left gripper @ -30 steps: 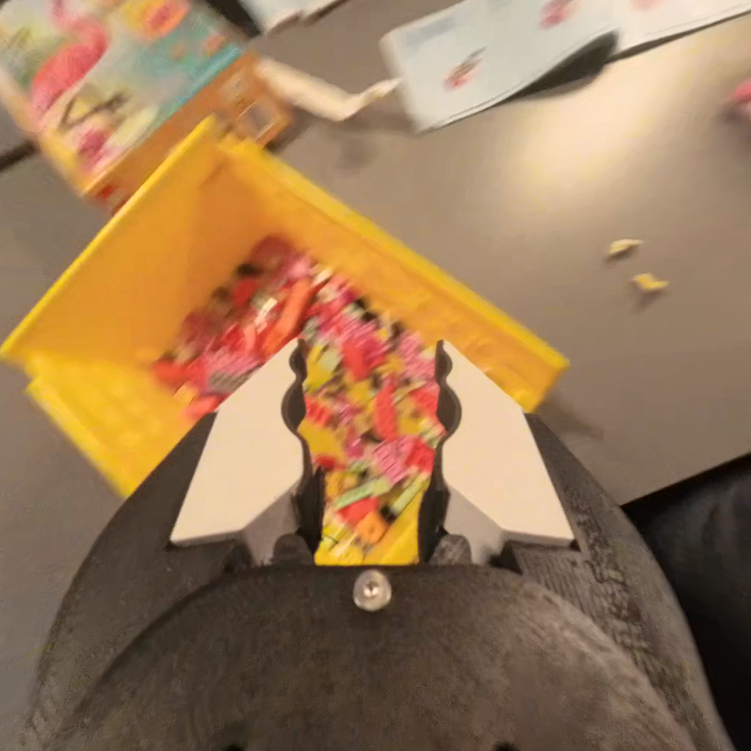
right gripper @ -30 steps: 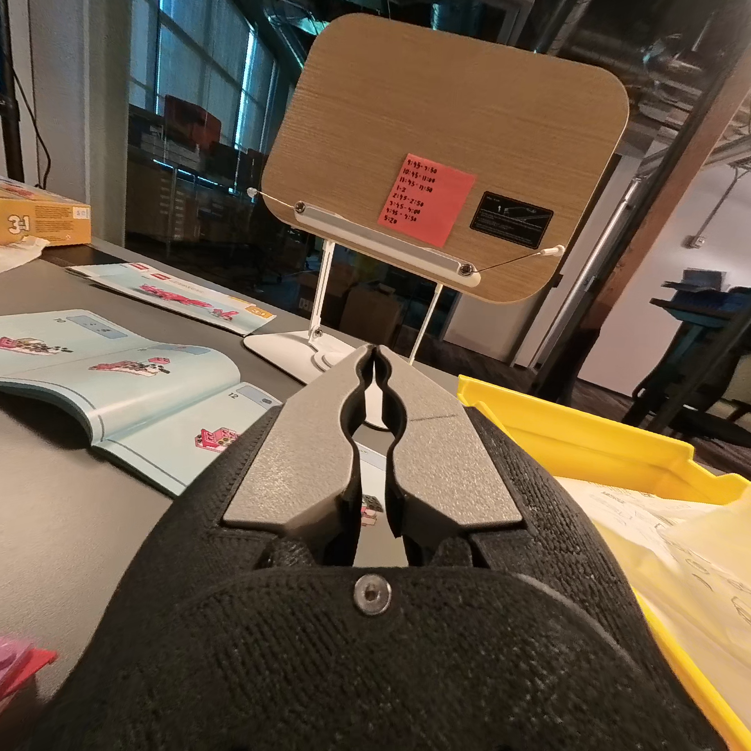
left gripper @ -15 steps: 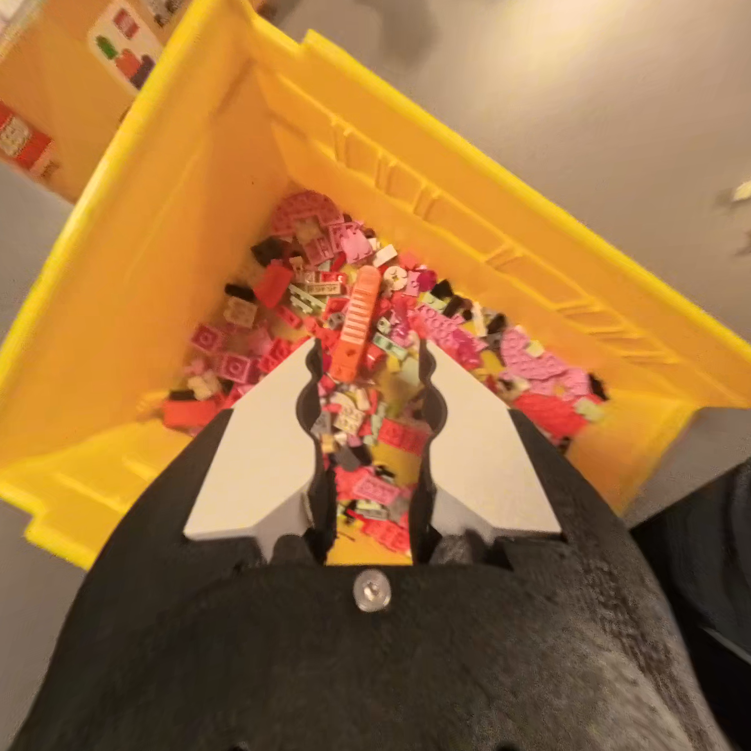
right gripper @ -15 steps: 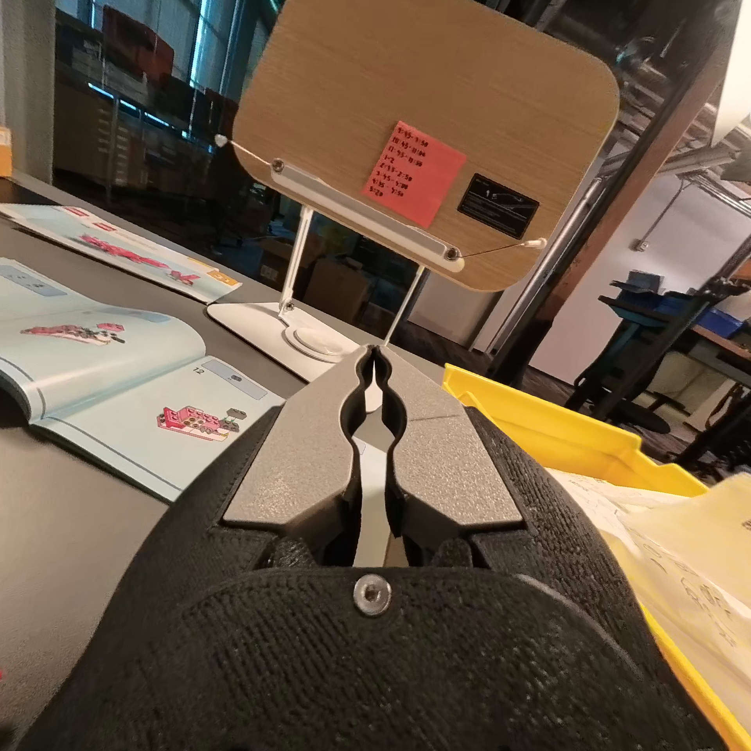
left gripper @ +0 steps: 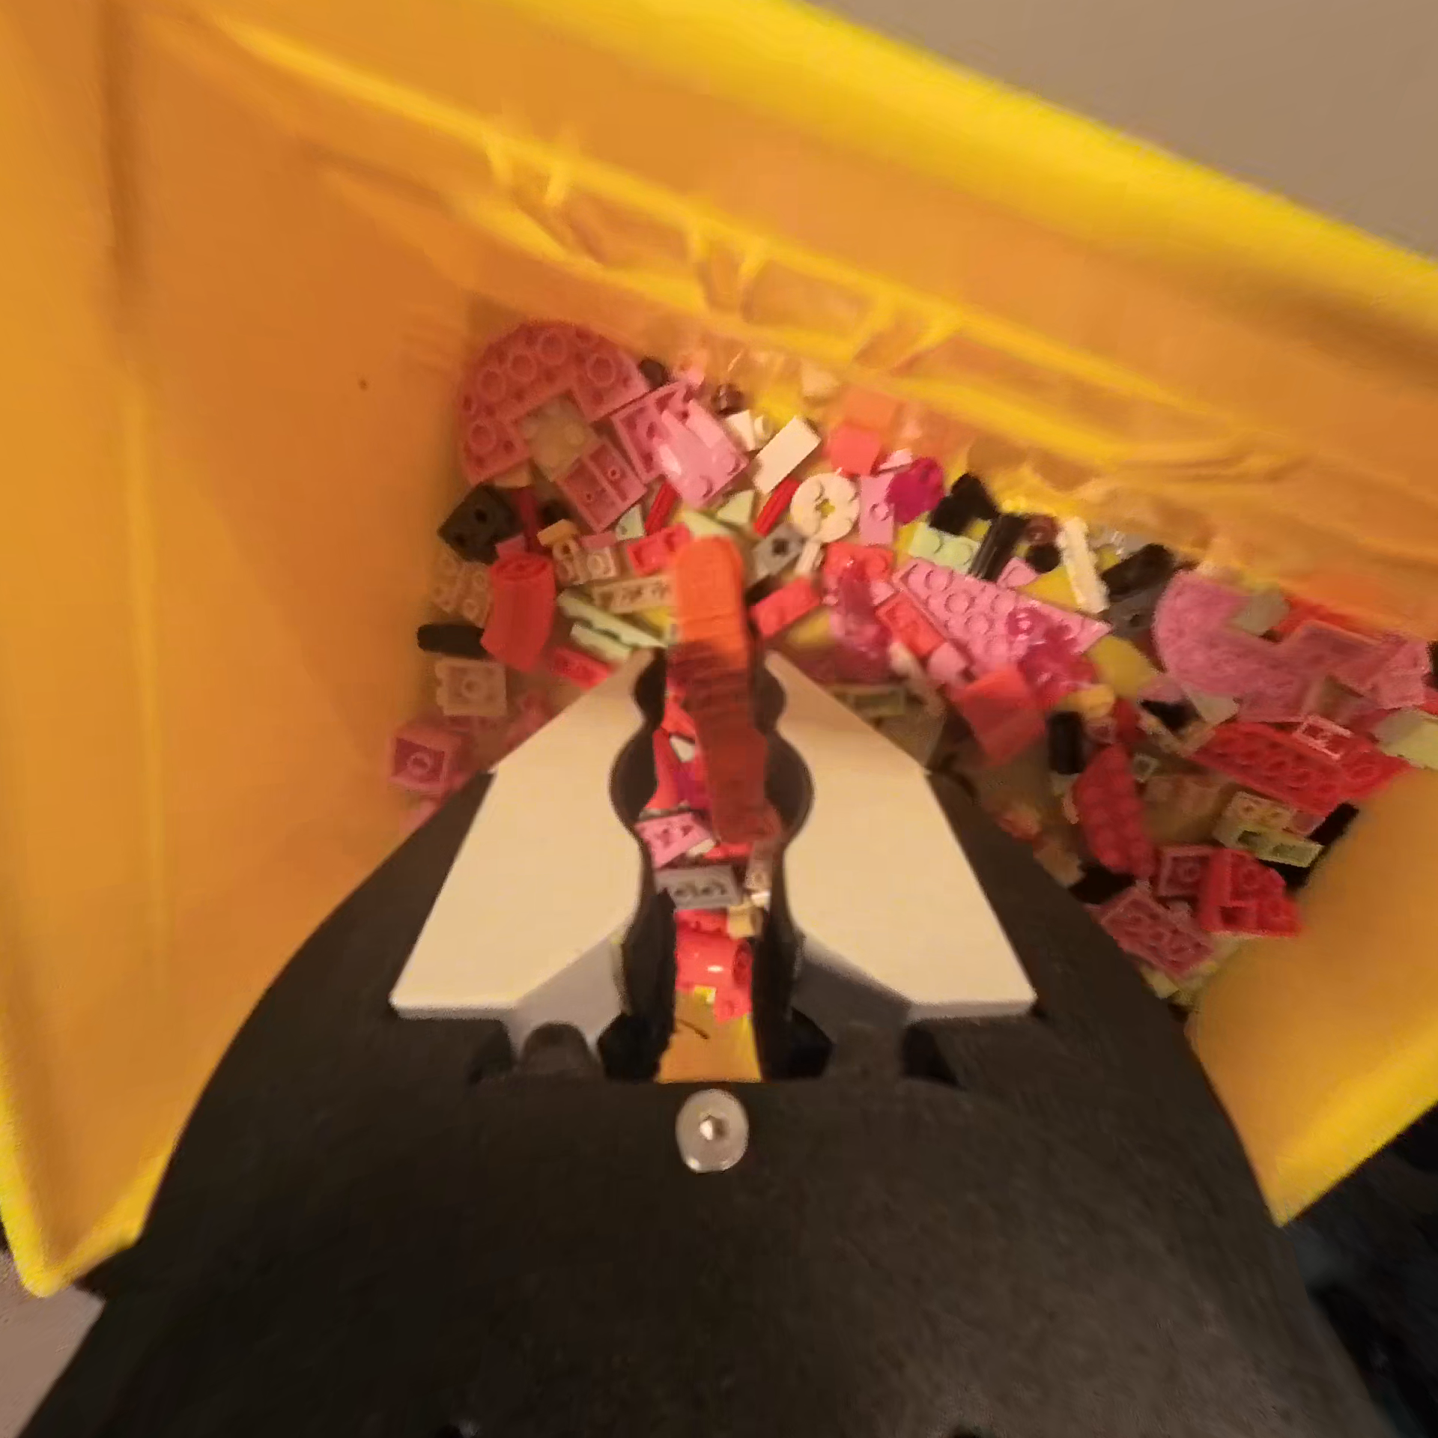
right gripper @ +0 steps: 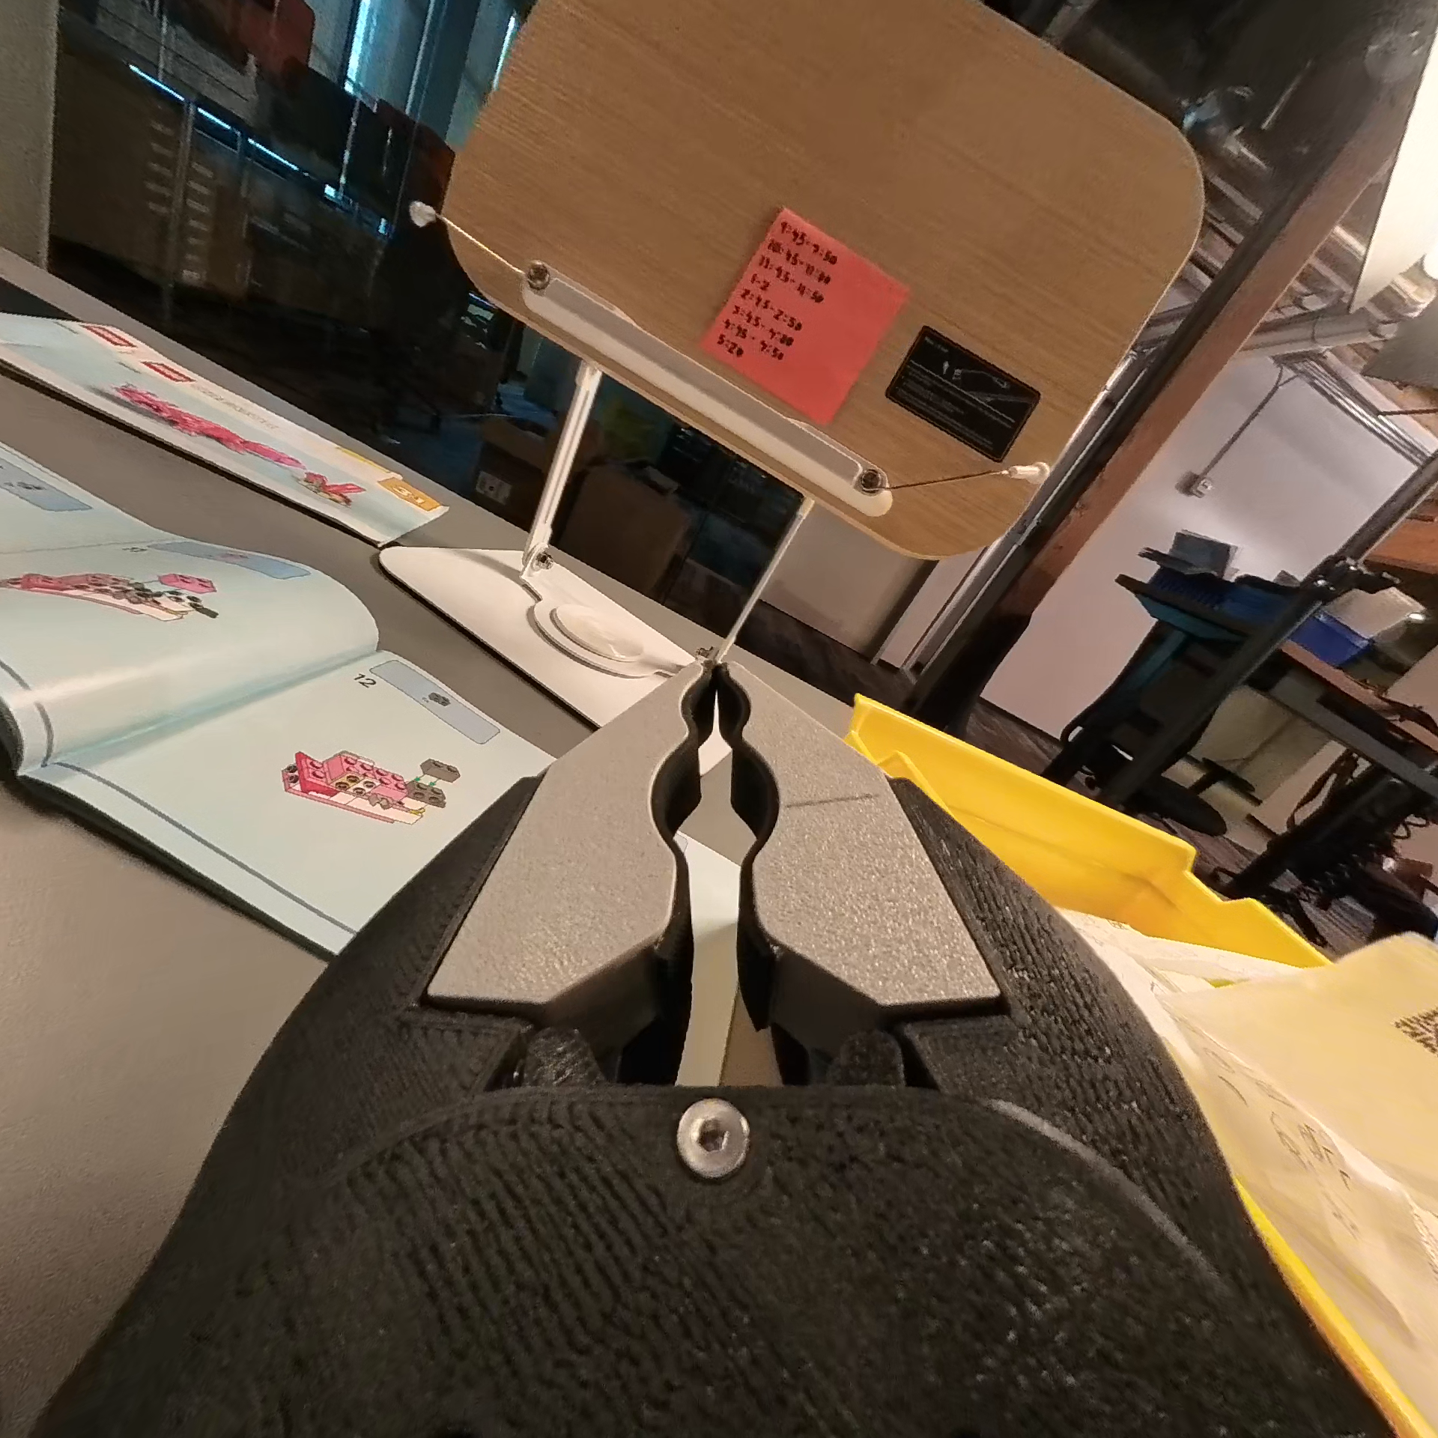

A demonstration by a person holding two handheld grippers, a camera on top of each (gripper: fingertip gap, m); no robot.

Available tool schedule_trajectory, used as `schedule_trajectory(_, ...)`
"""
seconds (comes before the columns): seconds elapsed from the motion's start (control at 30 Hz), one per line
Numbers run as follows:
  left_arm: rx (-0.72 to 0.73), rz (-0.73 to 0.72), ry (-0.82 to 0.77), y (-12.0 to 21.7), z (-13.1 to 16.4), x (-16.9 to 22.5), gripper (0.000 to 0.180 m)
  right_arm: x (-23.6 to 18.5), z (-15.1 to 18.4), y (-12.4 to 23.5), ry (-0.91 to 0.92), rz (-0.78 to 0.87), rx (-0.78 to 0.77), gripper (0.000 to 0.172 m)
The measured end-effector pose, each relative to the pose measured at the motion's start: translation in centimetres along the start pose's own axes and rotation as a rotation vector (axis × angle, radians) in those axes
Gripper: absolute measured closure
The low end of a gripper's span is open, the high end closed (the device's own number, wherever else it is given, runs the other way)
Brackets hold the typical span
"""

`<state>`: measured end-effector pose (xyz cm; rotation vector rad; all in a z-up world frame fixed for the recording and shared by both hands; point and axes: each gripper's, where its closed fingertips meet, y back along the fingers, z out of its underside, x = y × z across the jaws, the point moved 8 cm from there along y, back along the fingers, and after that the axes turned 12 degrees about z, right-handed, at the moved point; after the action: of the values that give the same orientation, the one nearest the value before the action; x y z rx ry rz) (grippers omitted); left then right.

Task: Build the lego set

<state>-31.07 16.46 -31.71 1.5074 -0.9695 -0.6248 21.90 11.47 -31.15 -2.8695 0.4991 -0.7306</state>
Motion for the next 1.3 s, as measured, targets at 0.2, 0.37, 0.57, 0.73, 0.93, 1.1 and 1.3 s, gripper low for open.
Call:
schedule_trajectory(0.2, 0.016, -0.199, 0.132, 1.5, 2.0, -2.4, 0.16, -0.4, -0.2, 0.2, 0.03, -0.018, 0.022, 0.172)
schedule_trajectory(0.37, 0.161, -0.099, 0.075, 2.7, 1.7, -1.4, 0.139, -0.5, -0.4, 0.3, 0.035, -0.026, 0.032, 0.172)
schedule_trajectory(0.57, 0.169, 0.091, -0.066, 2.3, 1.3, 1.2, 0.146, -0.5, -0.4, 0.3, 0.023, -0.031, 0.034, 0.172)
schedule_trajectory(0.73, 0.093, 0.131, -0.21, 1.8, 1.5, 3.2, 0.142, -0.4, -0.4, 0.3, 0.009, -0.033, 0.033, 0.172)
schedule_trajectory(0.93, -0.033, 0.13, -0.251, 2.1, 3.2, 3.7, 0.142, -0.3, -0.3, 0.2, -0.005, -0.037, 0.029, 0.172)
schedule_trajectory(1.1, -0.093, 0.23, -0.288, 2.0, 4.7, 4.9, 0.165, -0.4, -0.3, 0.3, -0.007, -0.042, 0.031, 0.172)
schedule_trajectory(1.3, -0.173, 0.165, -0.281, 0.7, 5.6, 4.9, 0.157, -0.4, -0.3, 0.3, -0.009, -0.044, 0.031, 0.172)
